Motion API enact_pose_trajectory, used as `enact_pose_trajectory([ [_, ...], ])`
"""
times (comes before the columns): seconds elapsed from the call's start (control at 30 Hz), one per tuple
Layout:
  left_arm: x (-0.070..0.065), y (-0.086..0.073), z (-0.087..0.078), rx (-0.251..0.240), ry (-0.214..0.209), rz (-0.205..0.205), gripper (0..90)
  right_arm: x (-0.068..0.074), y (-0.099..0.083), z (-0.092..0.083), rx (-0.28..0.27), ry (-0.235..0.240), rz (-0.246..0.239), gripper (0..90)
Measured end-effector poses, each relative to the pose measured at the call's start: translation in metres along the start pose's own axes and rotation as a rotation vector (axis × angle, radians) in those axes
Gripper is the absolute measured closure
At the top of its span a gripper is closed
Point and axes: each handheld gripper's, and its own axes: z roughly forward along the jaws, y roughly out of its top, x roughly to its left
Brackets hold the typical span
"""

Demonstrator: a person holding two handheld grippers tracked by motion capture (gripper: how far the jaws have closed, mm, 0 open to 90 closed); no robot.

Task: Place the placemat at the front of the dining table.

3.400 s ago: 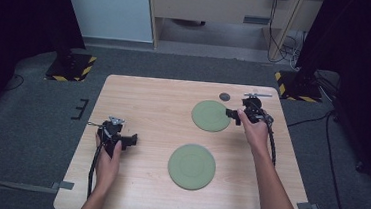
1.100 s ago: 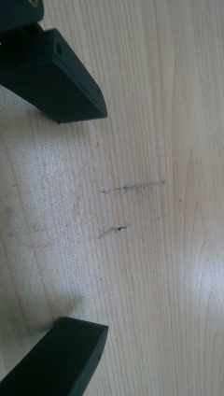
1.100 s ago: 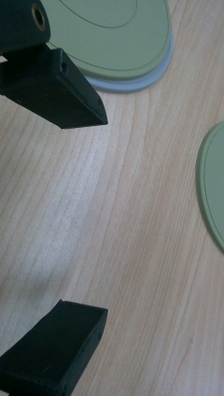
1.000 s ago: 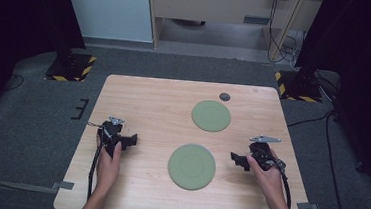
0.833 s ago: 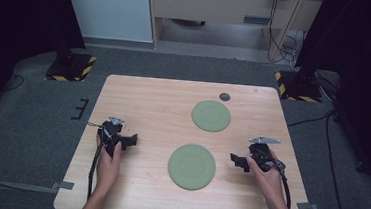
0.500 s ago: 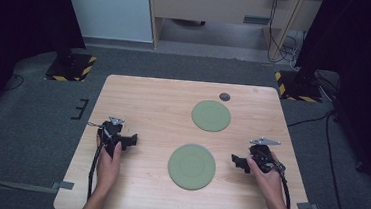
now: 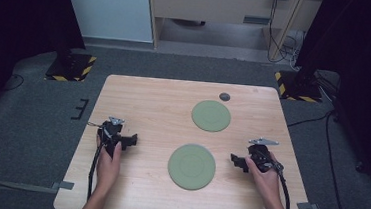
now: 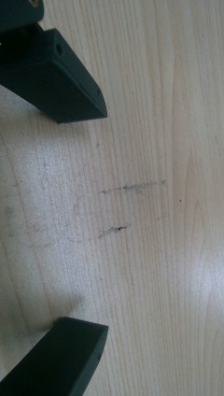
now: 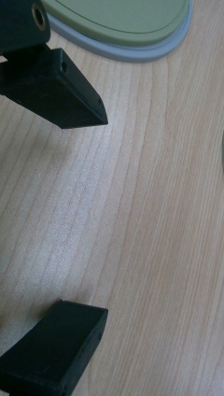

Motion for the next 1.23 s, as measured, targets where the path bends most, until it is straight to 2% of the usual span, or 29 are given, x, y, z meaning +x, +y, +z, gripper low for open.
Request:
enact_pose_trajectory([
  [0.17,0.000,0.000,0.000,0.000,0.000,0.000,0.0,0.001,-0.001,0.001,0.000,0.001,0.002,7.1],
  [0.4,0.000,0.000,0.000,0.000,0.000,0.000,0.0,0.006,-0.003,0.003,-0.013,-0.023,-0.004,5.8],
  [0.6,0.000,0.000,0.000,0.000,0.000,0.000,0.0,0.010,-0.004,0.004,-0.013,-0.046,-0.034,5.5],
  [0.83,0.000,0.000,0.000,0.000,0.000,0.000,0.0,0.011,-0.012,0.004,-0.046,-0.087,-0.078,5.5],
  [1.07,0.000,0.000,0.000,0.000,0.000,0.000,0.0,0.007,-0.015,0.000,-0.044,-0.089,-0.076,4.6],
  [1.23,0.000,0.000,0.000,0.000,0.000,0.000,0.0,0.004,-0.017,-0.001,-0.035,-0.118,-0.046,0.3],
])
